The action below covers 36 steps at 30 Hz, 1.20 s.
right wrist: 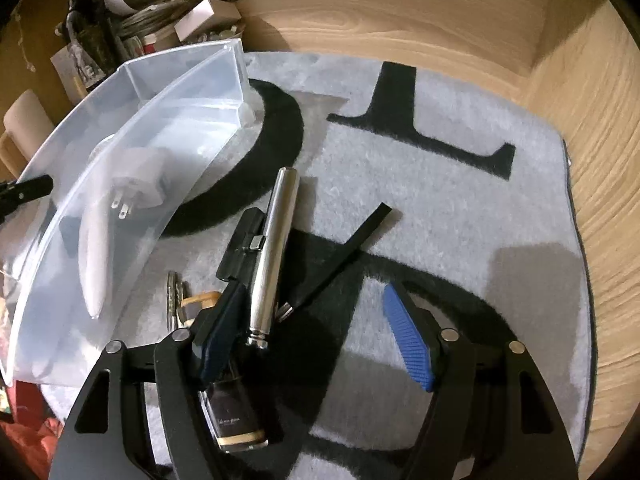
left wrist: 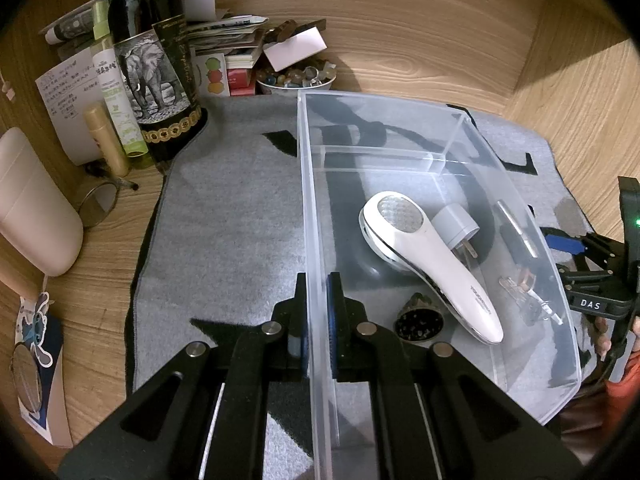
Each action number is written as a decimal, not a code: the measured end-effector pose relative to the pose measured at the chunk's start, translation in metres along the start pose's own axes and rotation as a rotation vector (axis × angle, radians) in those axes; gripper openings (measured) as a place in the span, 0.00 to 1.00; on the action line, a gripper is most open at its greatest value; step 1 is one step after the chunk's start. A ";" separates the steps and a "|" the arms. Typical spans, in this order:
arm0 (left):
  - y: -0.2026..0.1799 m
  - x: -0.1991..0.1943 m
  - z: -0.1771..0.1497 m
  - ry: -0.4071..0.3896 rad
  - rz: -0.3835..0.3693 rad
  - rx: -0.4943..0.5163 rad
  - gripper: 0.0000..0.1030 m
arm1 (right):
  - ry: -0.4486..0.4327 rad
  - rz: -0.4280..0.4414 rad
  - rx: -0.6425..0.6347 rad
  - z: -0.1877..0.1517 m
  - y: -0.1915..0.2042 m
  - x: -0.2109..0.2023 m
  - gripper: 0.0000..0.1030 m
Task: Organize rigid objects
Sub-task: 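Move the right gripper to the metal pen-like tool and grasp it, then carry the metal pen into the box and open the right gripper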
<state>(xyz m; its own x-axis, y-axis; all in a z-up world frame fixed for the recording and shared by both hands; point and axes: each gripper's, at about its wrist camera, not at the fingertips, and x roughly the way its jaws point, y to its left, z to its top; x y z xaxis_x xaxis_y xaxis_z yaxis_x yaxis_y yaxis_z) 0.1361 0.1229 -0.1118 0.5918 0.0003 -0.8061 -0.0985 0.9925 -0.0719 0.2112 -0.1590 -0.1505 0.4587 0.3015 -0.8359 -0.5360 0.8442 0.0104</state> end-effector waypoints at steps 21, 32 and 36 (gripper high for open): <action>0.000 0.000 0.000 -0.002 -0.001 -0.002 0.06 | -0.132 -0.039 0.044 0.016 -0.012 -0.026 0.14; -0.001 0.000 0.000 -0.003 -0.002 -0.002 0.06 | -0.294 -0.027 -0.021 0.046 0.013 -0.078 0.14; -0.001 0.000 0.000 -0.003 -0.001 -0.002 0.06 | -0.346 -0.013 -0.058 0.057 0.028 -0.095 0.14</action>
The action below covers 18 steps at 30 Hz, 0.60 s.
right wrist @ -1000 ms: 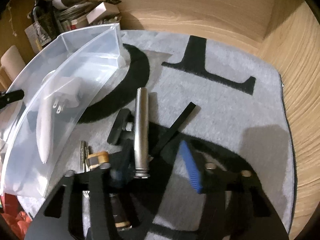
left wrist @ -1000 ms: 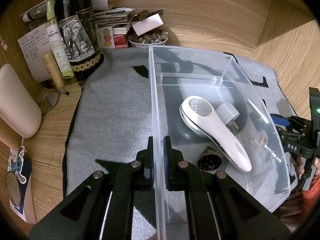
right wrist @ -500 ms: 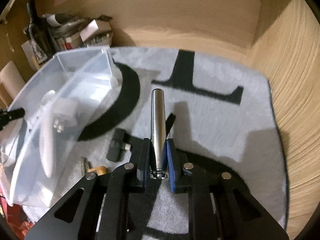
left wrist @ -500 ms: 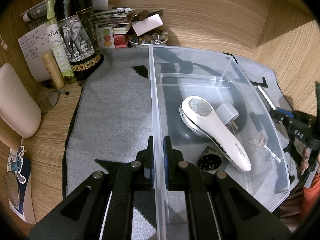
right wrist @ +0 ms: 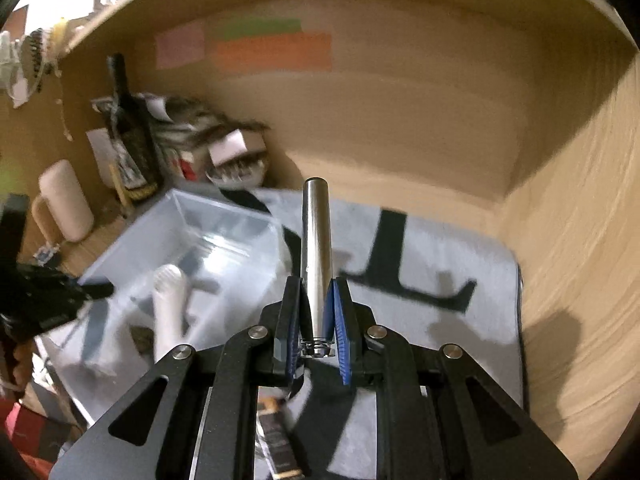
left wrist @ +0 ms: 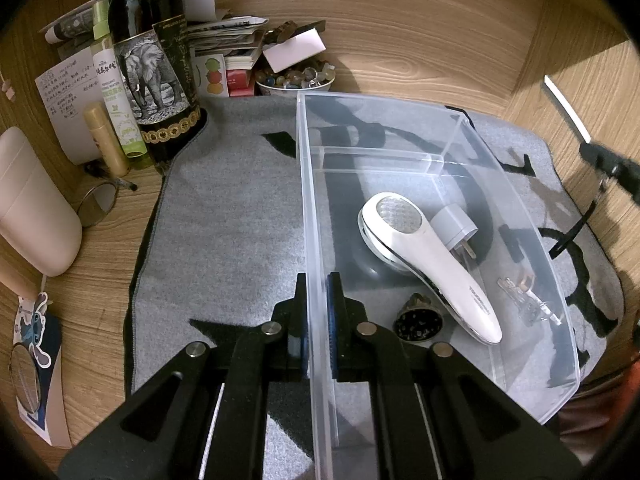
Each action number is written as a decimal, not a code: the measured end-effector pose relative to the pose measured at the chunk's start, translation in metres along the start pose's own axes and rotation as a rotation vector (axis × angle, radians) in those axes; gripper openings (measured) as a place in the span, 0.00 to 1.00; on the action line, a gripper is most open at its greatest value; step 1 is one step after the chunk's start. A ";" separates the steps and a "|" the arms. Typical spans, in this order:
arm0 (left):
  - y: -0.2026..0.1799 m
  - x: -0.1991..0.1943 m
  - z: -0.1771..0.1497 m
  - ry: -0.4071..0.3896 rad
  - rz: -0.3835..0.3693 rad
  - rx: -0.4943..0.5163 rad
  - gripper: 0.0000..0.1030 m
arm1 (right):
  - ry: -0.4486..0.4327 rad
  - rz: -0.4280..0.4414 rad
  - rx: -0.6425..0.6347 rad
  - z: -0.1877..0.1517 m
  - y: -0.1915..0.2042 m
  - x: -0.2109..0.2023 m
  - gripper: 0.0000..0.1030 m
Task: Organize rigid objects
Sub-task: 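Carry the metal pen into the box and open the right gripper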
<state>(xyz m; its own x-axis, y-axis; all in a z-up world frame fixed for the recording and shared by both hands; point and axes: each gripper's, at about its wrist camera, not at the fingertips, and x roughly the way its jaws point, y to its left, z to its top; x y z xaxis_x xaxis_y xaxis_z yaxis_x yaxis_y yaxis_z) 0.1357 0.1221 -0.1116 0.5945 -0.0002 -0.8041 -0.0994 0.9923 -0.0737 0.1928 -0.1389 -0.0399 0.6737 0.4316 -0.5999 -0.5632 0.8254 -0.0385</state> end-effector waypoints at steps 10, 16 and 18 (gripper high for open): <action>0.000 0.000 0.000 0.000 -0.001 -0.001 0.06 | -0.109 0.091 -0.077 0.034 0.046 -0.016 0.14; -0.001 0.000 0.000 -0.004 -0.002 -0.003 0.06 | -0.139 0.155 -0.122 0.047 0.074 -0.017 0.14; -0.001 0.000 0.000 -0.004 -0.003 -0.003 0.06 | -0.136 0.178 -0.144 0.049 0.086 -0.014 0.14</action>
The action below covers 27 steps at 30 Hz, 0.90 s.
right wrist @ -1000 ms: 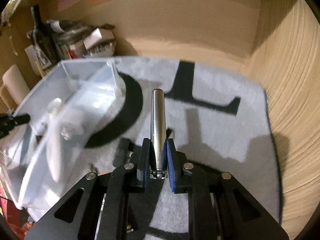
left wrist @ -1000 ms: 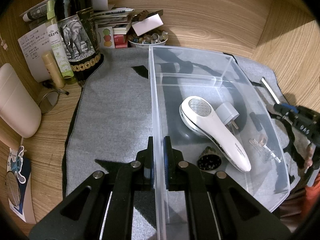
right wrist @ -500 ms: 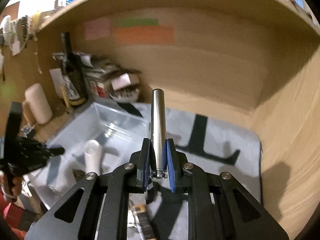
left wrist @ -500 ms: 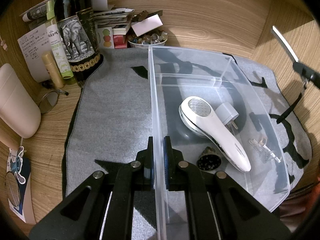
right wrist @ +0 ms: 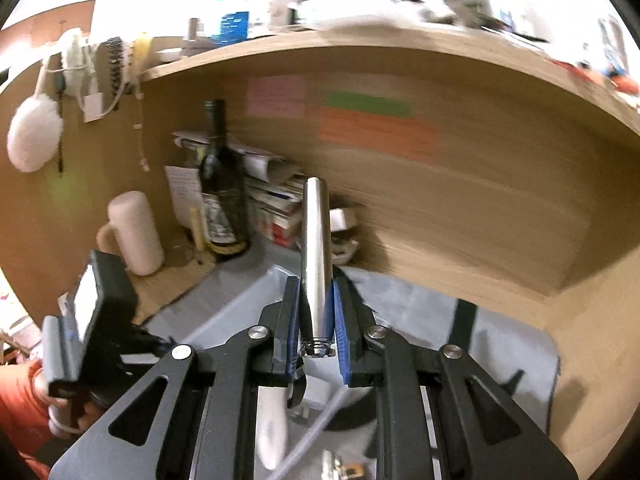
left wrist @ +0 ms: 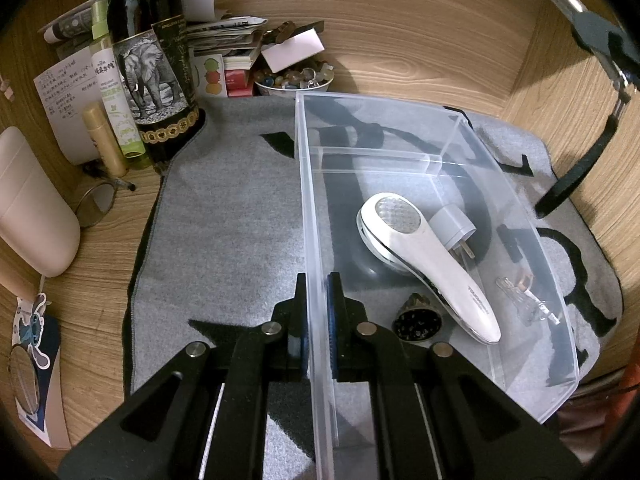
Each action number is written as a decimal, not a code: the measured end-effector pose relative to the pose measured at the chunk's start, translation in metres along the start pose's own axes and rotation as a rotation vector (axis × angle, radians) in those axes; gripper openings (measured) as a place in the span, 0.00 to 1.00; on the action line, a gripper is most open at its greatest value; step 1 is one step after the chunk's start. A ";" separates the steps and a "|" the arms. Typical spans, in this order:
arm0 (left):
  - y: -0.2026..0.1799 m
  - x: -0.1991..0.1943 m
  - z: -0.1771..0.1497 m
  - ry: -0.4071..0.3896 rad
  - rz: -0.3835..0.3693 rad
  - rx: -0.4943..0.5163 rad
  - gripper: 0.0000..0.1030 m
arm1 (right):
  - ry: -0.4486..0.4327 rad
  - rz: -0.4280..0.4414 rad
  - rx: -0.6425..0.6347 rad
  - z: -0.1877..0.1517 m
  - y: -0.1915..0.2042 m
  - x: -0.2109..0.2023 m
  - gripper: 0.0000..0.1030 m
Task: Organize rigid objects
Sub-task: 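Carry the metal pen into the box and open the right gripper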
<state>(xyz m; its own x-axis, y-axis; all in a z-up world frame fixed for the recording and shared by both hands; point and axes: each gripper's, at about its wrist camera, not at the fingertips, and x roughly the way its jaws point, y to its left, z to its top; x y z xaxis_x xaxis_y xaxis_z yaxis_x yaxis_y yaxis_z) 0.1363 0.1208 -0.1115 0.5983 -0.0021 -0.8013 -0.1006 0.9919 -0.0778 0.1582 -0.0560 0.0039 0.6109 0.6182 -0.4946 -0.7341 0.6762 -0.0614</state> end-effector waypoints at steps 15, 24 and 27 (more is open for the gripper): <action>-0.004 0.001 0.001 -0.002 -0.003 -0.001 0.06 | 0.270 0.082 -0.125 -0.045 0.046 0.069 0.14; -0.006 0.001 0.002 -0.004 -0.003 0.001 0.06 | 0.404 0.093 -0.166 -0.072 0.043 0.088 0.14; -0.005 0.001 0.001 -0.003 -0.004 0.000 0.06 | 0.422 0.103 -0.169 -0.076 0.043 0.090 0.14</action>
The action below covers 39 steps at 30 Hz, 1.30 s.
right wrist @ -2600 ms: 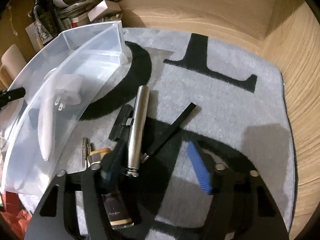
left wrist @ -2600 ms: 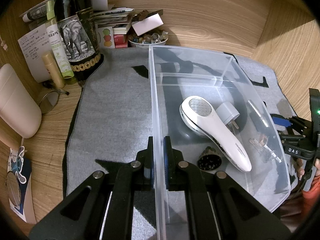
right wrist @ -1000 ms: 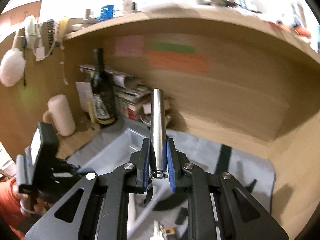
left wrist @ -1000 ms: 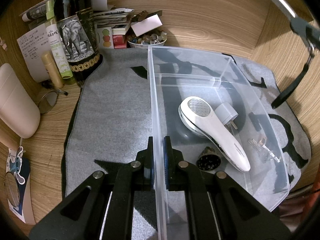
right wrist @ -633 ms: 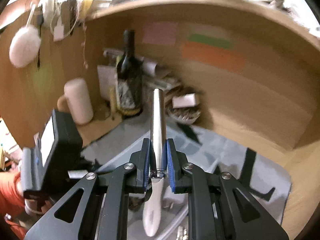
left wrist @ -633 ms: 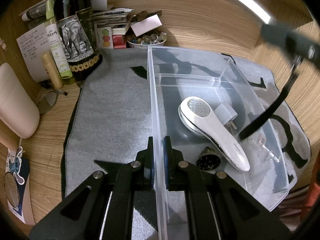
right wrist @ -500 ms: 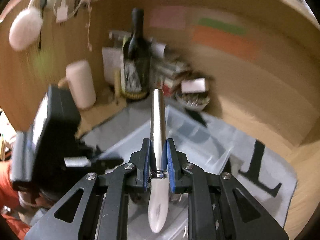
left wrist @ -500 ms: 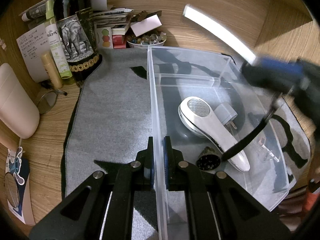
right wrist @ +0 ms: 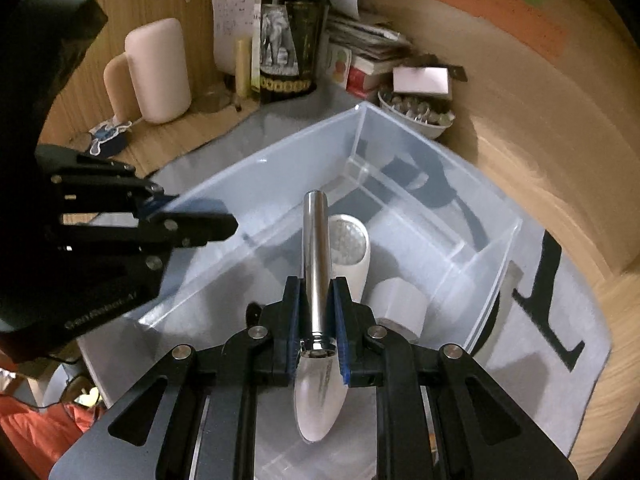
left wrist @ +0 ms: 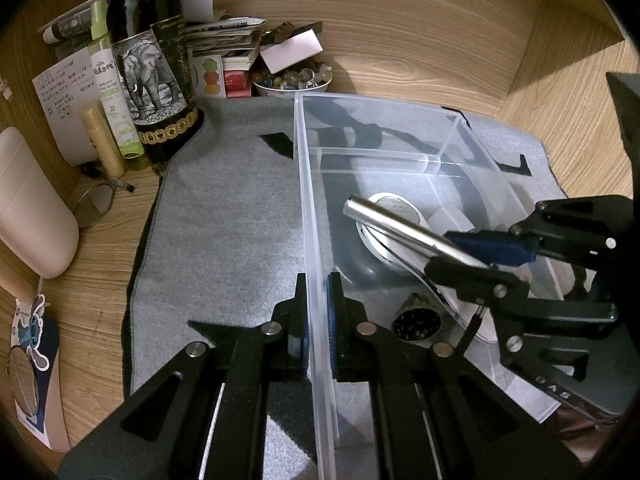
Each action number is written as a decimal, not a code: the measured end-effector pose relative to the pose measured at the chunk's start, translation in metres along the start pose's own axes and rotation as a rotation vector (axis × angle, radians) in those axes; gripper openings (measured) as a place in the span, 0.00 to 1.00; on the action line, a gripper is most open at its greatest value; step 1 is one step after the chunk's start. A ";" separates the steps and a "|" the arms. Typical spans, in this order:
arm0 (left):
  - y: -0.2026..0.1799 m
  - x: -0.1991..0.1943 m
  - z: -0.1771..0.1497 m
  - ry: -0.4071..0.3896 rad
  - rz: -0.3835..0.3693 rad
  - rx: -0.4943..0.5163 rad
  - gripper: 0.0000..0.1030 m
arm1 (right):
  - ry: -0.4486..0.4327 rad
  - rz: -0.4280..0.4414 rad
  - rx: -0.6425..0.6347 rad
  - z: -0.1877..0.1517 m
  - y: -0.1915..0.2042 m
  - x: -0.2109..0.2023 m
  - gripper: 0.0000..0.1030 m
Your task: Organize rigid objects
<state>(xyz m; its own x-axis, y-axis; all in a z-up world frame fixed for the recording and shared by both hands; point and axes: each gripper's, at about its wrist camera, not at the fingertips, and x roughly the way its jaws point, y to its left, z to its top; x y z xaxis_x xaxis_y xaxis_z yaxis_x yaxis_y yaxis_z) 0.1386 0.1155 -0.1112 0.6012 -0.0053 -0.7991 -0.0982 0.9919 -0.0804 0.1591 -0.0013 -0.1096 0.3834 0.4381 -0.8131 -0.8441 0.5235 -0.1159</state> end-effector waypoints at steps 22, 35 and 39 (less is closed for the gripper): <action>0.001 0.000 0.000 -0.001 -0.001 0.002 0.06 | -0.012 -0.004 0.032 -0.003 -0.006 -0.014 0.20; 0.001 0.000 -0.001 -0.001 0.000 0.004 0.06 | -0.202 -0.115 0.165 0.000 -0.045 -0.074 0.64; 0.002 0.000 -0.001 -0.002 -0.001 0.003 0.06 | -0.221 -0.159 0.218 -0.007 -0.065 -0.086 0.64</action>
<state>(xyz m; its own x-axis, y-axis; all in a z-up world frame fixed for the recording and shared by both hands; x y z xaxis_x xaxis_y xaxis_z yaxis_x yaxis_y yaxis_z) 0.1375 0.1169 -0.1117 0.6025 -0.0056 -0.7981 -0.0957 0.9923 -0.0792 0.1787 -0.0784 -0.0367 0.5961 0.4736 -0.6484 -0.6765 0.7312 -0.0878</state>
